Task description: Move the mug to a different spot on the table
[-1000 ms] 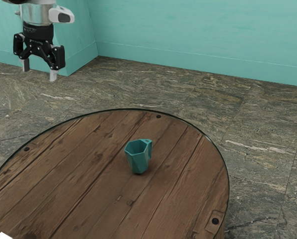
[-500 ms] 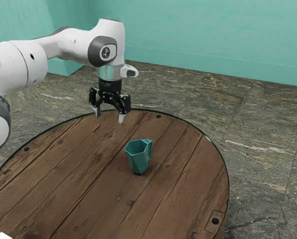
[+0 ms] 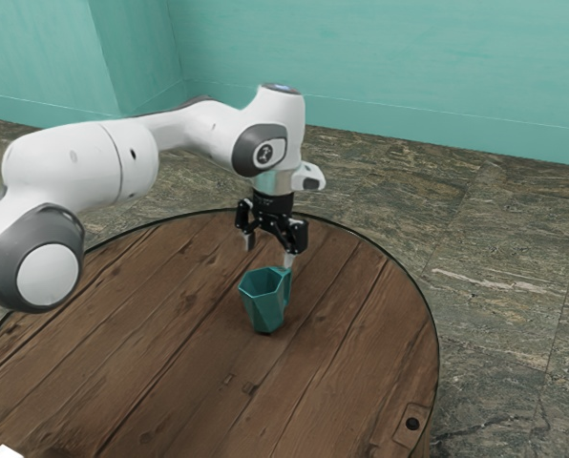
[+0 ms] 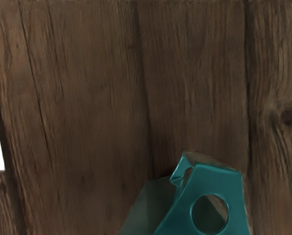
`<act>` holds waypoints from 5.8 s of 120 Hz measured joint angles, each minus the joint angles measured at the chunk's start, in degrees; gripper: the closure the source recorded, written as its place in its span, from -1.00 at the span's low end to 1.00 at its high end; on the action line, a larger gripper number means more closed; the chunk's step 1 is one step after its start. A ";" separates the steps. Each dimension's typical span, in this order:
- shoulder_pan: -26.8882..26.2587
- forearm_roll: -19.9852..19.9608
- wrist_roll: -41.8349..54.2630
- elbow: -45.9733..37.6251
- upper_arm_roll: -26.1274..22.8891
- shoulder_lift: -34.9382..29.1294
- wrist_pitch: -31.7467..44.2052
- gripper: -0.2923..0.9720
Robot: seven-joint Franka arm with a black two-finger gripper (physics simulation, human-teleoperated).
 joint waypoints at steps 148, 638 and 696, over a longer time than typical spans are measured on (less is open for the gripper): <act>0.30 -0.40 0.51 -8.51 -0.44 0.94 13.13 -0.54; 12.44 -13.76 -7.55 1.76 6.66 7.01 -18.95 0.38; 12.81 -15.17 -7.39 -1.93 7.39 5.58 -15.17 -0.44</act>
